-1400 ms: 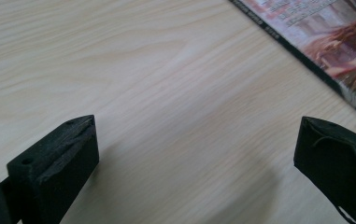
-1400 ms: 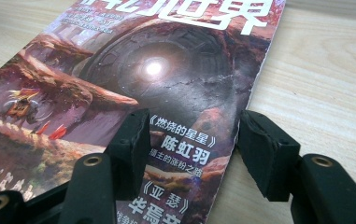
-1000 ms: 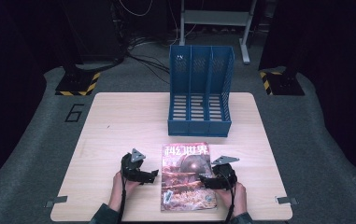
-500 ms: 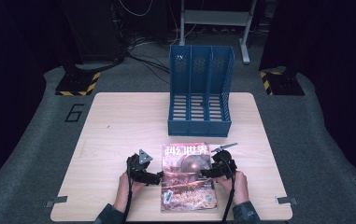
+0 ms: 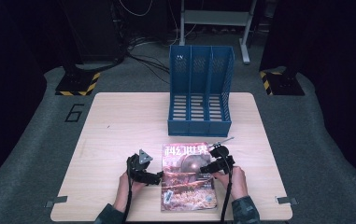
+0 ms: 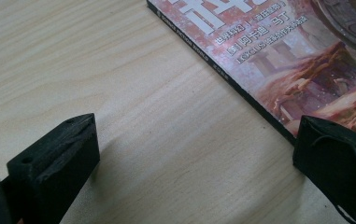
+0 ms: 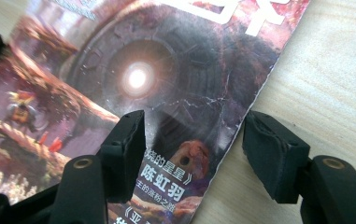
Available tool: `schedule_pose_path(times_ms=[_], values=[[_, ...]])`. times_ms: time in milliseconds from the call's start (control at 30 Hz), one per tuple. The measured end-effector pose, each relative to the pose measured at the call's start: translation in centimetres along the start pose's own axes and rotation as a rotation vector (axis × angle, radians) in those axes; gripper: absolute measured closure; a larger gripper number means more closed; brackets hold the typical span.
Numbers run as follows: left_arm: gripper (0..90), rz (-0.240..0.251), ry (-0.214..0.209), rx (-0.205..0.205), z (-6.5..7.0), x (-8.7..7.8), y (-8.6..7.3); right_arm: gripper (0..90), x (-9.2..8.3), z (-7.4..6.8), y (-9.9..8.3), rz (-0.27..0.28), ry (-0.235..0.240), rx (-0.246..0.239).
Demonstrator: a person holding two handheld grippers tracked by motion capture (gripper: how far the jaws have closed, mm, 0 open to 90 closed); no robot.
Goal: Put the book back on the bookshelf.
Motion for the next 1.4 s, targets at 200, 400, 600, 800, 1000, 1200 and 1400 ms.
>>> schedule_pose_path(times_ms=[200,400,600,800,1000,1200,1400], values=[[0.6,0.0,0.0,0.0,0.0,0.0,0.0,40.8,-0.4,0.7,-0.6,0.105,0.116,0.016],[0.8,0.003,-0.003,-0.001,0.0,0.0,0.0,42.1,-1.0,0.6,-1.4,0.206,0.216,0.025],[0.9,-0.007,-0.006,0.009,0.0,-0.1,-0.1,42.4,-1.7,0.4,-1.4,0.287,0.3,0.039],[1.4,-0.005,-0.009,0.009,0.0,-0.1,-0.1,41.8,-2.4,-0.2,-0.2,0.37,0.347,0.01],[1.9,0.002,-0.013,0.011,0.0,-0.1,0.0,42.3,-1.5,-0.4,1.0,0.337,0.311,0.007],[2.9,-0.002,-0.024,0.022,0.0,-0.1,-0.1,41.6,0.1,0.1,2.0,0.269,0.286,0.034],[2.9,-0.003,-0.024,0.024,0.0,-0.2,-0.1,41.0,1.1,-0.1,3.0,0.269,0.3,0.018]])
Point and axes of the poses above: each handheld gripper's, and its own axes: x roughly forward along the jaws, y roughly out of its top, z roughly to its right, the point moved 8 cm from there along x, roughly forward along the jaws, and after that the axes turned 6 degrees about y, right-handed, at the moved point
